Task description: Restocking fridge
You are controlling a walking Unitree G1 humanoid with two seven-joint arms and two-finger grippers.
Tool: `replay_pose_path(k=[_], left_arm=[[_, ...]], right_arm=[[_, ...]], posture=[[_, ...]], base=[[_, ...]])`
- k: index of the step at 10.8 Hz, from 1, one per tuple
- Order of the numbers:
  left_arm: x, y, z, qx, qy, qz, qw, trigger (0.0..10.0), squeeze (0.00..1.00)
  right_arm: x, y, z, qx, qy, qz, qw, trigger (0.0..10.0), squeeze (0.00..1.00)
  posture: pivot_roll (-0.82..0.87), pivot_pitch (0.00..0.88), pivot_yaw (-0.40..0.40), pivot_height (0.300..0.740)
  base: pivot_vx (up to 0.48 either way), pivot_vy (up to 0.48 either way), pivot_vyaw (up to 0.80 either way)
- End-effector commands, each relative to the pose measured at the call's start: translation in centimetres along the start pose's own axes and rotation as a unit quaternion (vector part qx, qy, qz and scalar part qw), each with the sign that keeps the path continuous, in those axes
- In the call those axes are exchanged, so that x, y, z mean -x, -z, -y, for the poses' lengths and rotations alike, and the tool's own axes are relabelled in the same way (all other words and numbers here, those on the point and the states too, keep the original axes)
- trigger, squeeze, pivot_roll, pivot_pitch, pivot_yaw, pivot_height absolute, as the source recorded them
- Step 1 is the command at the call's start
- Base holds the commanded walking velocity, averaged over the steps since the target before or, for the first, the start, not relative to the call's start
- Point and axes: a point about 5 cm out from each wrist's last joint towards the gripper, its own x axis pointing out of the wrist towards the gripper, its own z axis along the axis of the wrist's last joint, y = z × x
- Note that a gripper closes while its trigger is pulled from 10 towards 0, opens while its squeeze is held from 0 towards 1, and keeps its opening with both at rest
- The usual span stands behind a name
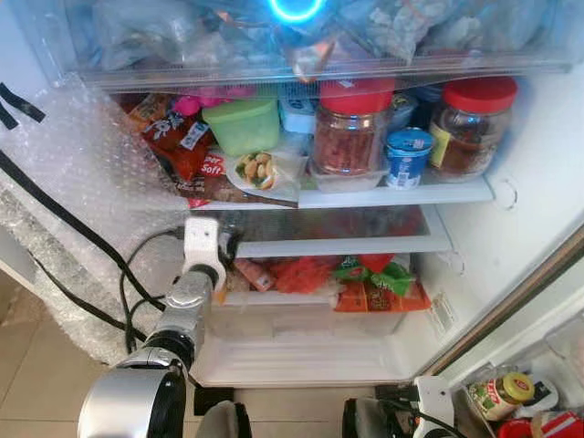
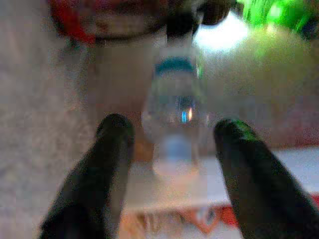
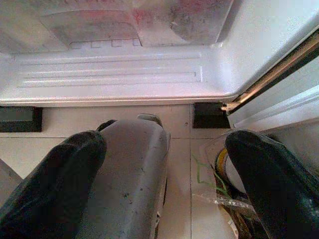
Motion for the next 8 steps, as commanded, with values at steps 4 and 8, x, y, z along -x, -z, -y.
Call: replay_pose_path(k=[4,8], left_arm=[[0.8,-0.6,1.6,-0.087,0.091,0.064,0.990,10.0,0.00],[4.0,2.6,1.1,-0.085,0.077,0.074,0.991,10.0,0.00]], right_arm=[[0.7,3.1,-0.7,-0.009,-0.005,-0.060,0.998,10.0,0.00],[0.7,3.1,-0.7,-0.009,-0.004,-0.060,0.998,10.0,0.00]], posture=[[-0.04,0.071,0.065,0.626],[-0.04,0.060,0.071,0.626]], base=[[0.000,0.000,0.00],[0.000,0.000,0.00]])
